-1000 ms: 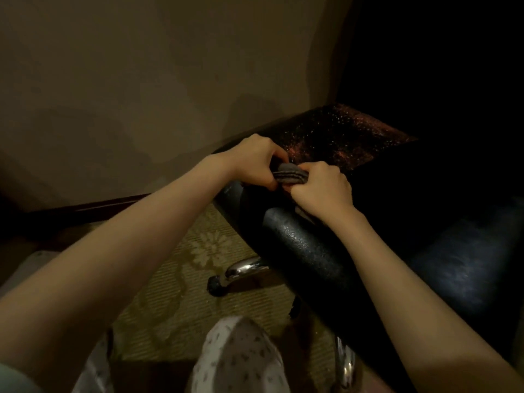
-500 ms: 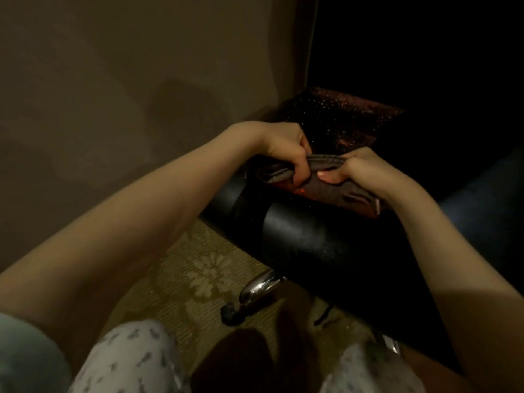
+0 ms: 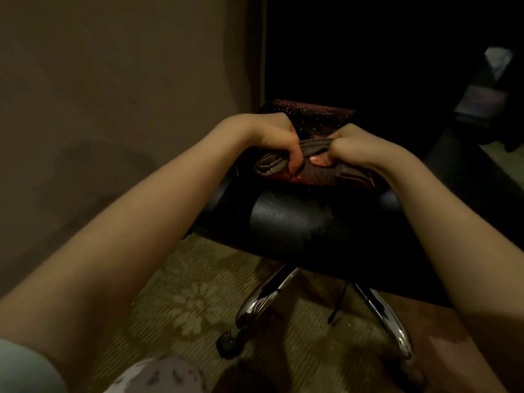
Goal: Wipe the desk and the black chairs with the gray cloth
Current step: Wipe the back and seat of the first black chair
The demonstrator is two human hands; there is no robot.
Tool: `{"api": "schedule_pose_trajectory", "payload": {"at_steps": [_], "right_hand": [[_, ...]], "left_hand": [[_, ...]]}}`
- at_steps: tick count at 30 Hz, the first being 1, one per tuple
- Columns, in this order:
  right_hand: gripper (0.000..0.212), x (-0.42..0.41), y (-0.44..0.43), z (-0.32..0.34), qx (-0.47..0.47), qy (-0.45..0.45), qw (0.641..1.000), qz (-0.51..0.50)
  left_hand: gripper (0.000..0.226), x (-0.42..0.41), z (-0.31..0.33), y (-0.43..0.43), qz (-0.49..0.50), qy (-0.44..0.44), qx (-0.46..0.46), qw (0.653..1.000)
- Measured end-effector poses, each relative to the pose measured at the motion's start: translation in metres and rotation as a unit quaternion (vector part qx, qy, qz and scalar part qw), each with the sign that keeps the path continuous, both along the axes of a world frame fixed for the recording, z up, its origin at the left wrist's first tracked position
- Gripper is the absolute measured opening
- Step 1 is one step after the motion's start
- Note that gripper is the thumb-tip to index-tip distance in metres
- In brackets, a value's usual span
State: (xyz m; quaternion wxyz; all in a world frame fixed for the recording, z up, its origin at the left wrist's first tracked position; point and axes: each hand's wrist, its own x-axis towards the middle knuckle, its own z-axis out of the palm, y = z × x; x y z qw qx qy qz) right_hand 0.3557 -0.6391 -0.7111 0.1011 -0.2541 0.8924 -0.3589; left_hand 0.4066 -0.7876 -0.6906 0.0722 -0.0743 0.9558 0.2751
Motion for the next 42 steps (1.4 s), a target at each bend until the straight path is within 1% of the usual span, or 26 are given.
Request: {"api": "schedule_pose_trajectory", "payload": {"at_steps": [2, 4, 5, 7, 8, 11, 14, 18, 21, 23, 24, 25, 26, 27, 28, 29, 30, 31, 33, 34, 35, 36, 37, 38, 39, 42], "right_hand": [[0.006, 0.004, 0.002, 0.001, 0.007, 0.012, 1.000, 0.011], [0.012, 0.010, 0.006, -0.001, 0.013, 0.047, 0.999, 0.021], [0.013, 0.014, 0.008, -0.001, 0.022, 0.075, 0.997, 0.017], [0.003, 0.028, 0.012, -0.003, 0.046, 0.139, 0.989, 0.005], [0.011, 0.037, 0.013, -0.003, 0.058, 0.177, 0.982, 0.002], [0.024, 0.066, 0.020, -0.014, 0.107, 0.330, 0.938, 0.002], [0.033, 0.091, 0.026, -0.033, 0.118, 0.436, 0.892, 0.028], [0.032, 0.112, 0.033, -0.060, 0.070, 0.493, 0.864, 0.074], [0.038, 0.128, 0.035, -0.076, 0.061, 0.504, 0.855, 0.103], [0.043, 0.141, 0.034, -0.089, 0.055, 0.469, 0.871, 0.132], [0.044, 0.151, 0.033, -0.097, 0.070, 0.440, 0.882, 0.152], [0.043, 0.160, 0.030, -0.100, 0.098, 0.400, 0.894, 0.175], [0.041, 0.168, 0.025, -0.105, 0.125, 0.349, 0.907, 0.197], [0.040, 0.174, 0.019, -0.112, 0.152, 0.311, 0.914, 0.212], [0.040, 0.180, 0.013, -0.116, 0.156, 0.298, 0.914, 0.225], [0.038, 0.183, 0.007, -0.115, 0.130, 0.307, 0.913, 0.237], [0.037, 0.182, 0.000, -0.104, 0.091, 0.335, 0.911, 0.222], [0.037, 0.178, -0.007, -0.090, 0.042, 0.346, 0.914, 0.206], [0.038, 0.160, -0.022, -0.051, -0.029, 0.367, 0.913, 0.174], [0.039, 0.153, -0.032, -0.029, -0.039, 0.401, 0.903, 0.151], [0.039, 0.144, -0.041, -0.008, -0.041, 0.449, 0.884, 0.120], [0.039, 0.134, -0.051, 0.010, -0.031, 0.493, 0.865, 0.085], [0.040, 0.121, -0.062, 0.025, -0.016, 0.517, 0.854, 0.059], [0.043, 0.108, -0.073, 0.033, 0.007, 0.522, 0.851, 0.050], [0.045, 0.093, -0.083, 0.035, 0.036, 0.515, 0.855, 0.050], [0.040, 0.062, -0.109, 0.020, 0.124, 0.439, 0.888, 0.065]], "left_hand": [[0.033, 0.006, 0.000, 0.004, 0.009, 0.012, -0.009, 1.000], [0.028, 0.012, 0.000, 0.008, 0.010, 0.032, -0.037, 0.999], [0.025, 0.016, 0.000, 0.009, 0.006, 0.047, -0.055, 0.997], [0.019, 0.024, -0.001, 0.012, -0.005, 0.083, -0.095, 0.992], [0.018, 0.029, 0.000, 0.012, -0.012, 0.101, -0.110, 0.989], [0.026, 0.051, -0.002, 0.013, -0.052, 0.145, -0.151, 0.977], [0.033, 0.079, -0.015, 0.013, -0.083, 0.209, -0.192, 0.955], [0.039, 0.120, -0.048, 0.012, -0.093, 0.308, -0.201, 0.925], [0.040, 0.139, -0.065, 0.006, -0.133, 0.352, -0.214, 0.901], [0.037, 0.153, -0.076, 0.002, -0.150, 0.355, -0.218, 0.897], [0.037, 0.162, -0.081, 0.001, -0.158, 0.316, -0.228, 0.907], [0.037, 0.168, -0.086, 0.001, -0.169, 0.240, -0.258, 0.921], [0.037, 0.174, -0.090, 0.003, -0.185, 0.139, -0.290, 0.929], [0.036, 0.178, -0.093, 0.002, -0.201, 0.052, -0.307, 0.929], [0.035, 0.181, -0.092, 0.000, -0.208, 0.006, -0.315, 0.926], [0.037, 0.183, -0.085, -0.006, -0.204, 0.000, -0.323, 0.924], [0.041, 0.185, -0.072, -0.015, -0.186, 0.019, -0.332, 0.925], [0.045, 0.186, -0.056, -0.027, -0.160, 0.064, -0.326, 0.930], [0.049, 0.185, -0.019, -0.049, -0.130, 0.193, -0.277, 0.932], [0.050, 0.181, -0.001, -0.060, -0.127, 0.257, -0.260, 0.922], [0.049, 0.173, 0.015, -0.068, -0.131, 0.317, -0.263, 0.902], [0.047, 0.161, 0.027, -0.074, -0.130, 0.366, -0.273, 0.880], [0.042, 0.147, 0.035, -0.080, -0.112, 0.394, -0.277, 0.869], [0.036, 0.131, 0.040, -0.085, -0.083, 0.398, -0.277, 0.870], [0.032, 0.115, 0.039, -0.089, -0.054, 0.378, -0.279, 0.881], [0.025, 0.079, 0.006, -0.104, -0.003, 0.266, -0.286, 0.920]]}}
